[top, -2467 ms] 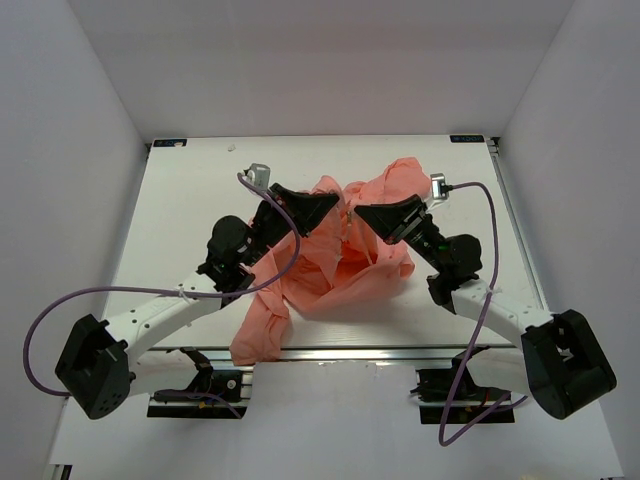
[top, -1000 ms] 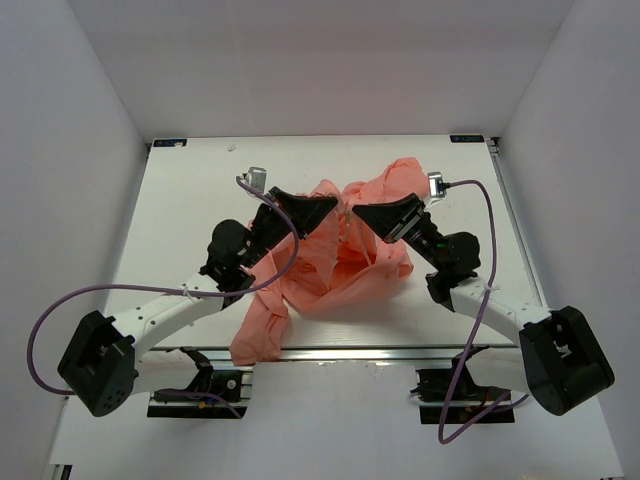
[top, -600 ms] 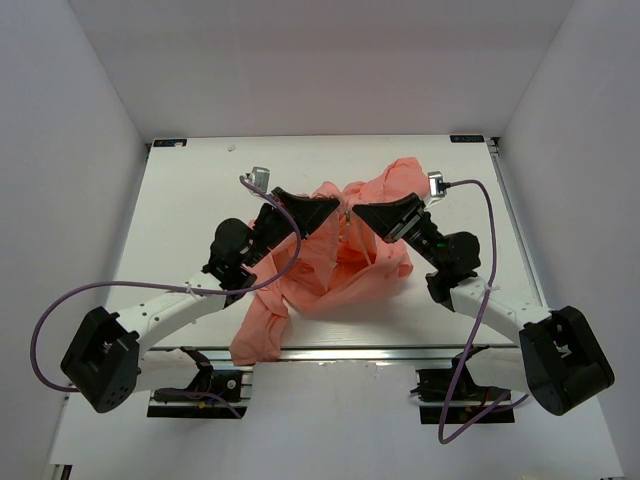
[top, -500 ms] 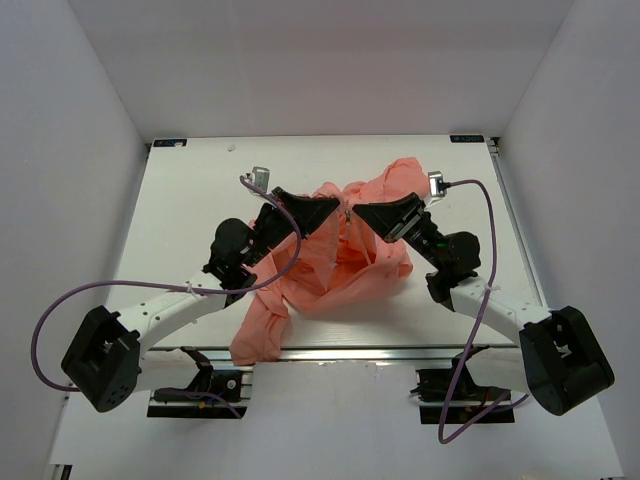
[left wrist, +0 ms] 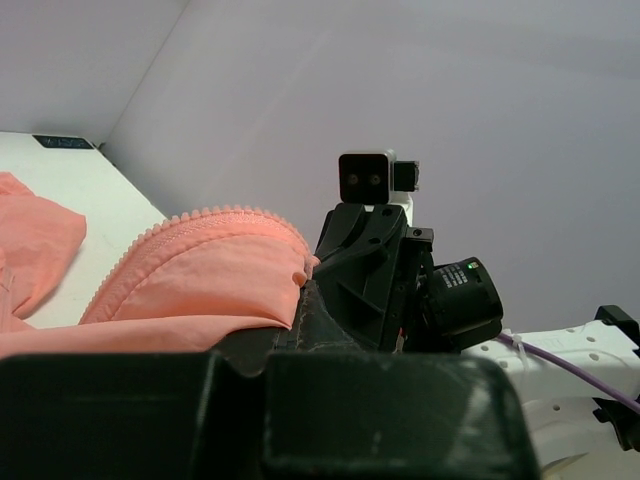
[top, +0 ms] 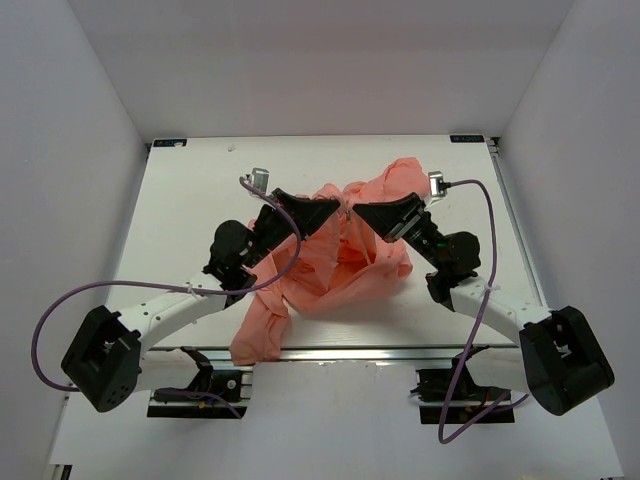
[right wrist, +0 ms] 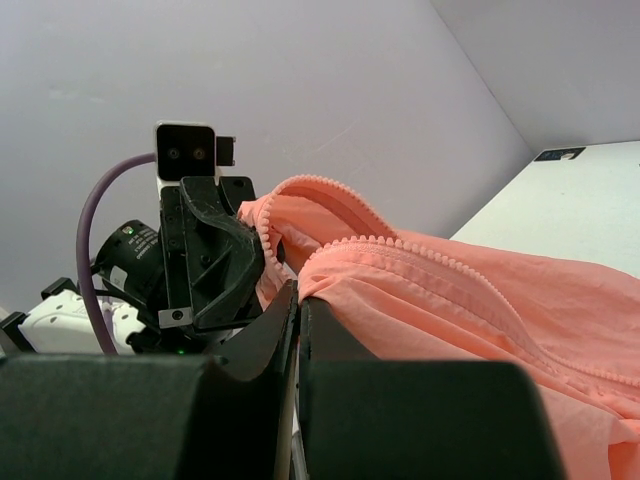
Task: Zip up the jacket
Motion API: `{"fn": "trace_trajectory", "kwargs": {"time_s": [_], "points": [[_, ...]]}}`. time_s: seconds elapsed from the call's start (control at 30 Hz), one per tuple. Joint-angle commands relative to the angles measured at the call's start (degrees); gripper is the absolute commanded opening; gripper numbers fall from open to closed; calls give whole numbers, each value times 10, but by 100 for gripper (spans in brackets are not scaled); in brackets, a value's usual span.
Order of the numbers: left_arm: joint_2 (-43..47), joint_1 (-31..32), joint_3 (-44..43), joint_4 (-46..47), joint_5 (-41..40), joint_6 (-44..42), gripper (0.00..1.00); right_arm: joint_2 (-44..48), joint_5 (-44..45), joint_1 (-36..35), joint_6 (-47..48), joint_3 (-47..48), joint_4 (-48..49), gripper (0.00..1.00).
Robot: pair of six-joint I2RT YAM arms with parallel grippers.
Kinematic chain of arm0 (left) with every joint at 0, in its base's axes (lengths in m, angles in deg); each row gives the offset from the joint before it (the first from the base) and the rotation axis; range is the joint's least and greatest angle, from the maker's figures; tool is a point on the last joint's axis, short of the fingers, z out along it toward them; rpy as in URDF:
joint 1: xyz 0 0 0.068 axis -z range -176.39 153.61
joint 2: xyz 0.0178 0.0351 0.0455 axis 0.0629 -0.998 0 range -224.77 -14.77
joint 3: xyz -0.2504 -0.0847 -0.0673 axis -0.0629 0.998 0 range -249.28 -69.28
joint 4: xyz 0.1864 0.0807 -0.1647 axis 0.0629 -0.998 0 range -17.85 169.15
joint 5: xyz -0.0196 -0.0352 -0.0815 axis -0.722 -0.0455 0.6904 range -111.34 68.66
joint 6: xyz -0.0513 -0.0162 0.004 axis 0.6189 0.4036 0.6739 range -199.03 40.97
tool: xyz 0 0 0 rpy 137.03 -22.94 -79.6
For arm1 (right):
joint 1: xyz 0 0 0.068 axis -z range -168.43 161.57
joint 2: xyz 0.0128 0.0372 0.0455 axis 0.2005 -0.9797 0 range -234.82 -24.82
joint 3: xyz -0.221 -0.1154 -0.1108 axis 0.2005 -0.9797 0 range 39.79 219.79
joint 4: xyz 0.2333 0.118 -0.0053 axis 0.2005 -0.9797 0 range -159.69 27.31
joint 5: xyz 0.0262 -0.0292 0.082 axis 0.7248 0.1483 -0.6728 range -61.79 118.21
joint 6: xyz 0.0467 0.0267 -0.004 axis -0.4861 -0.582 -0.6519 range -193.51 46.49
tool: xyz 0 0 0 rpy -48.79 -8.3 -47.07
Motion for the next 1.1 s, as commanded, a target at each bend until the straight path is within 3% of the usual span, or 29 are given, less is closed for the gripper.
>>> {"fn": "trace_trajectory", "kwargs": {"time_s": [0.0, 0.57, 0.6, 0.67, 0.77, 0.97, 1.07], "points": [[1, -2, 9, 31, 6, 9, 0, 2, 17, 2, -1, 27, 347, 0], [-11, -5, 12, 33, 8, 30, 0, 4, 22, 2, -4, 31, 347, 0], [-10, -6, 8, 24, 6, 33, 5, 3, 22, 1, -4, 31, 347, 0], [-12, -6, 2, 4, 4, 33, 25, 3, 21, 2, -4, 32, 347, 0], [-13, -6, -8, -6, 11, 30, 38, 4, 21, 1, -5, 32, 347, 0], [-19, -6, -19, -21, 18, 22, 37, 2, 14, 1, -7, 35, 347, 0], [-23, -7, -27, -30, 26, 19, 21, -2, 8, 2, -9, 37, 347, 0]]}}
